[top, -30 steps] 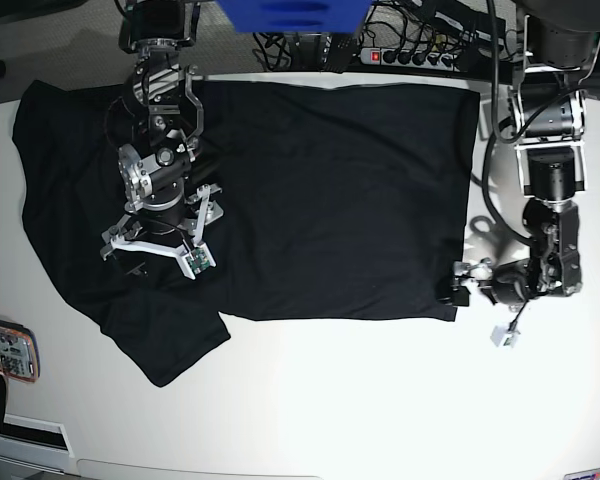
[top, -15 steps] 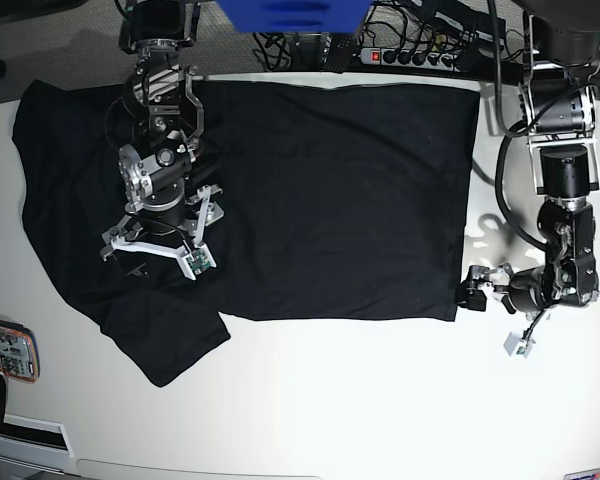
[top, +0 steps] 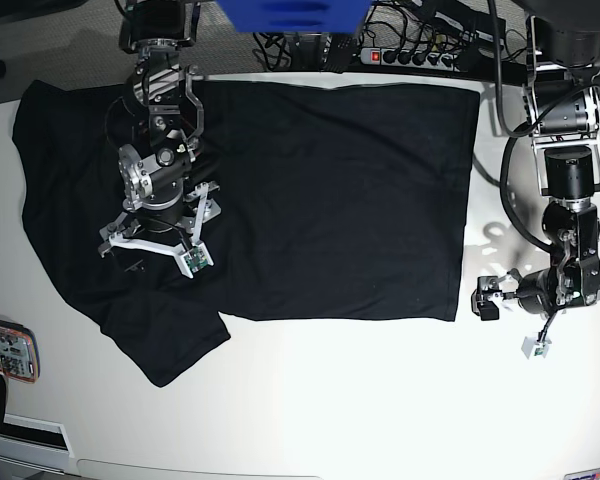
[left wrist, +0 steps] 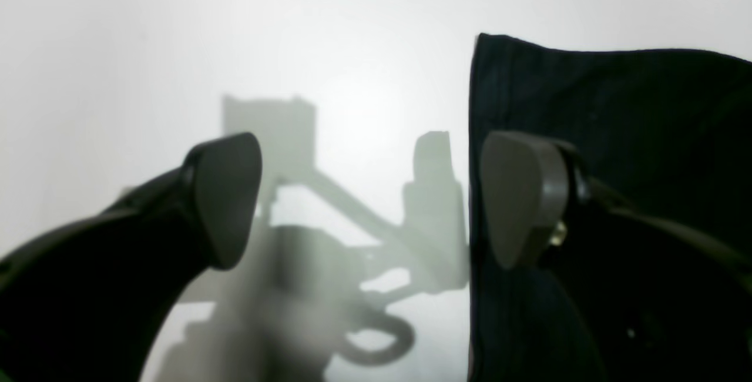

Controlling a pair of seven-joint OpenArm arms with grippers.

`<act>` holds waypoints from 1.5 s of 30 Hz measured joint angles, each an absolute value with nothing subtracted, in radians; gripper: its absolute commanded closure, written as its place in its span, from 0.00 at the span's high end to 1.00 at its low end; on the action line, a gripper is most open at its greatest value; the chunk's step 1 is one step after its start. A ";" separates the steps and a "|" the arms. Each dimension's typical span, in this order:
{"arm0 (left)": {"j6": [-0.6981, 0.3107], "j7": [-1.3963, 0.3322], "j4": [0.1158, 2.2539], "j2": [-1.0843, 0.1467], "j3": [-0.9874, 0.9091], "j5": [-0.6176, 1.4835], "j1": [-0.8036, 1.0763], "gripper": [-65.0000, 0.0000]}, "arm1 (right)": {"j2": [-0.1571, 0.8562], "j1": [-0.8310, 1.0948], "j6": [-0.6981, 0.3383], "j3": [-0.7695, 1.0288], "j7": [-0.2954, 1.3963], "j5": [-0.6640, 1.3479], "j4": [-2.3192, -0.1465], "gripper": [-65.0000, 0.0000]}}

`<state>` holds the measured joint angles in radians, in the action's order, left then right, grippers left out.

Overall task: Fold the T-shirt properly
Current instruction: 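Move the left gripper to the black shirt's hem corner, then lower the left gripper and grasp the hem corner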

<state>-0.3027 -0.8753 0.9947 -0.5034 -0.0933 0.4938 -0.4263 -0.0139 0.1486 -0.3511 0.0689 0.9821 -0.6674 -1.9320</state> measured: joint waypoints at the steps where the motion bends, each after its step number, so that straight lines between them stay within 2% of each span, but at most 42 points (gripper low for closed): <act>1: -0.302 -0.876 0.995 -0.503 -0.093 0.493 -0.426 0.88 | -0.014 0.148 -0.351 0.069 0.982 -0.667 -1.932 0.77; 8: -0.302 -0.876 0.999 -0.500 -0.088 0.464 -0.426 0.88 | -0.048 0.149 -0.351 0.070 0.980 -0.670 -1.932 0.77; 14: -0.306 -0.877 1.169 -0.499 -0.087 0.387 -0.351 0.88 | -0.076 0.148 -0.348 0.068 0.983 -0.682 -1.932 0.77; 18: -0.306 -0.883 1.172 -0.497 -0.086 0.360 -0.334 0.88 | -0.105 0.149 -0.351 0.068 0.979 -0.674 -1.932 0.77; 23: -0.303 -0.997 1.170 -0.498 -0.086 0.305 -0.330 0.88 | -0.109 0.149 -0.347 0.060 0.983 -0.676 -1.932 0.77; 29: -0.307 -0.997 1.177 -0.503 -0.087 0.298 -0.337 0.88 | -0.111 0.203 -0.352 -0.002 0.983 -0.670 -1.932 0.77; 39: -0.310 -0.995 1.177 -0.505 -0.088 0.299 -0.332 0.88 | -0.133 0.232 -0.351 -0.003 0.980 -0.671 -1.934 0.77; 41: -0.312 -0.951 1.176 -0.505 -0.088 0.299 -0.332 0.88 | -0.133 0.227 -0.348 -0.001 0.979 -0.681 -1.934 0.77; 45: -0.379 -0.923 1.176 -0.492 -0.090 0.338 -0.339 0.88 | -0.133 0.227 -0.348 -0.001 0.979 -0.675 -1.936 0.77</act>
<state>-0.3790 -0.9230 1.1763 -0.4919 -0.0902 0.3382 -0.3386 -0.1329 0.2272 -0.3485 -0.0013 0.9791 -0.6746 -1.9358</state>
